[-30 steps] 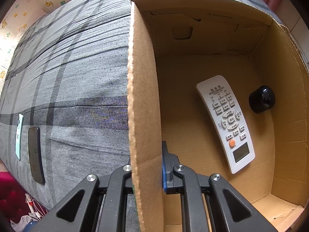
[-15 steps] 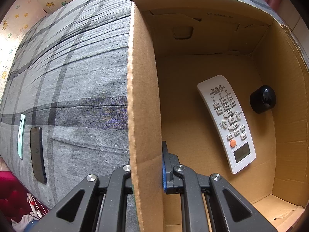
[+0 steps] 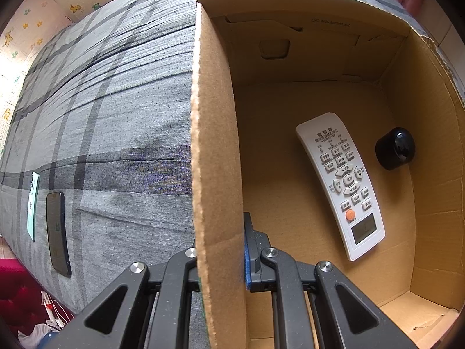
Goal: Organize rigid objects
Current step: 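Lift the white charger and carry it over the box with the right gripper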
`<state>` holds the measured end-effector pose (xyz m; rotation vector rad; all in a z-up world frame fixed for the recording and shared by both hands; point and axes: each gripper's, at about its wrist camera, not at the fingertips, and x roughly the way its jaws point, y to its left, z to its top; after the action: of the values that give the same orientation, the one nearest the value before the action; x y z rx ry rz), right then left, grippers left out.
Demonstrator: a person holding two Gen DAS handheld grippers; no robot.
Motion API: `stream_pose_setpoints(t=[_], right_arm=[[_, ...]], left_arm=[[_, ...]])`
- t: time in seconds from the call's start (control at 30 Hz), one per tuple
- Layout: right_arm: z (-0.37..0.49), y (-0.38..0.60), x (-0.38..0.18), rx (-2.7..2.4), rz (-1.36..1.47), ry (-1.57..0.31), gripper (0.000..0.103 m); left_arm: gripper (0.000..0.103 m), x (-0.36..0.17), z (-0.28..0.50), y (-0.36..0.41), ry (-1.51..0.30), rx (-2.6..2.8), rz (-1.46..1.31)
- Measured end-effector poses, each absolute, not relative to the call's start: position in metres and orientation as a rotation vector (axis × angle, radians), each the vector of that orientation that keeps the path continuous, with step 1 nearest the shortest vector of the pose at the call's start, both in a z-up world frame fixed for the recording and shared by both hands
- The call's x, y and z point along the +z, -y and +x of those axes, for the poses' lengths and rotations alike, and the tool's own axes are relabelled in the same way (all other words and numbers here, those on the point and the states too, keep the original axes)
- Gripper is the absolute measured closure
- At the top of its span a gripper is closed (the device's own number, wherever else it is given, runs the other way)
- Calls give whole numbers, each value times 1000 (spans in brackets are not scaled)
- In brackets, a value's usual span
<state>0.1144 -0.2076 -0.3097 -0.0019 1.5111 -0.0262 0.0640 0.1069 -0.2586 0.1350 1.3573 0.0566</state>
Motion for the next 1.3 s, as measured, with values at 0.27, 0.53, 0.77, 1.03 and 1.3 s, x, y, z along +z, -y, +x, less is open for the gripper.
stream_pose_setpoints(t=[0.27,0.53,0.77,1.03,1.3], right_arm=[[114,201,-279,-26,-4,-1466,53],[118,191,-247,-23,-12,-1416,53],[110,186,-222,-8,-32,-1379,53],[111,169,-203,29,-54,-1344,53],[115,137,-183,89,-67,-1312,53]], left_arm=[[90,-258,64,-106,-1354,61,138],[90,-257,64,-104,-1353,62,133],[90,-256,63,-105,-1352,61,132],[90,-257,64,-105,-1351,63,140],[90,-257,64,-105,-1351,61,133]])
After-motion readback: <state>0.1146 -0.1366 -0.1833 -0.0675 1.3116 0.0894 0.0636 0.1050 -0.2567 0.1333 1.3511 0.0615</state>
